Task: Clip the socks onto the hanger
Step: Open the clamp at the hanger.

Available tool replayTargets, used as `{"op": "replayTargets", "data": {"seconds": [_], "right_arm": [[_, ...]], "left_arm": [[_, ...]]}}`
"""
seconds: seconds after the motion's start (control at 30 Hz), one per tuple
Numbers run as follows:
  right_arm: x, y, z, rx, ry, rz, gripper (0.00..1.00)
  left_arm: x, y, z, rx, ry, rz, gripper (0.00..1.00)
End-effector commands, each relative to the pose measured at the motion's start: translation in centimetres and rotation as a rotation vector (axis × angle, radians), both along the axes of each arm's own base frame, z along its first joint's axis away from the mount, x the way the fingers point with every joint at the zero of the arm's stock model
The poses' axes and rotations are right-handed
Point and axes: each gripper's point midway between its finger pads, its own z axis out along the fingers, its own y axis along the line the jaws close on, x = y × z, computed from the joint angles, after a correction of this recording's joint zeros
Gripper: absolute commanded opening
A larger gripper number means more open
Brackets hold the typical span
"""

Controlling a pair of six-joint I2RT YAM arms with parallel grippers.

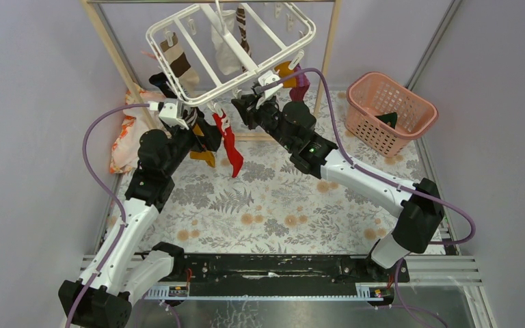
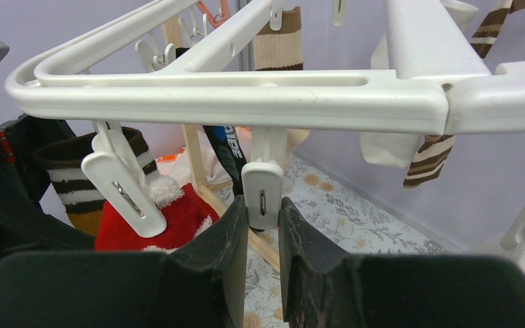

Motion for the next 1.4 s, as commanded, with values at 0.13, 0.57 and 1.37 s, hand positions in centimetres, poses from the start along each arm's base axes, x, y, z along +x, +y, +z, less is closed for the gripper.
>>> {"op": "replayTargets", "data": {"seconds": [0.13,0.57,1.37], "right_arm": [[-1.4,-1.7,4.0,0.067,-0.072,-0.018,0.00],[-3.4,-3.4,3.1,-0.167,0.007,0.028,0.00],[-3.4,-2.2,2.5,-0.343,0.227,0.161,0.00]], "left_arm": [[-0.2,-0.3,1.1,0.000,-0.054,-0.017,0.99],[-1.4,-1.4,1.9,-0.166,0.052,-0.048,0.99],[-7.6,-2.5,8.2,-0.227,-0.083,-0.214,0.99]]}}
